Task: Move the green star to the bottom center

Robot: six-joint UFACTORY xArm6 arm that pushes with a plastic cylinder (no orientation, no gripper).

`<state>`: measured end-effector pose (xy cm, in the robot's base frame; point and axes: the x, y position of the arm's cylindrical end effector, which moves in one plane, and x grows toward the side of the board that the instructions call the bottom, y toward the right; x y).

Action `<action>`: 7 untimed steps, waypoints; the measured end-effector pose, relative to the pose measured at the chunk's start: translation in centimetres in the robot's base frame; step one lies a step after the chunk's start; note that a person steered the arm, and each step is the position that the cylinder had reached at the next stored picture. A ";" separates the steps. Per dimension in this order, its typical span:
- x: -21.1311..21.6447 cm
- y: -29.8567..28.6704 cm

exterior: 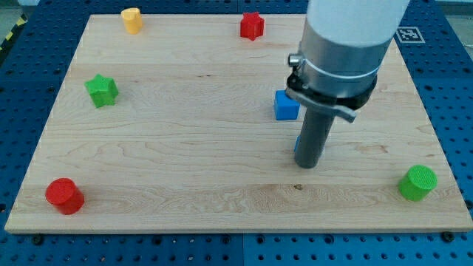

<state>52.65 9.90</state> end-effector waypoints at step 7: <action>-6.5 -33.2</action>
<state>46.13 -23.28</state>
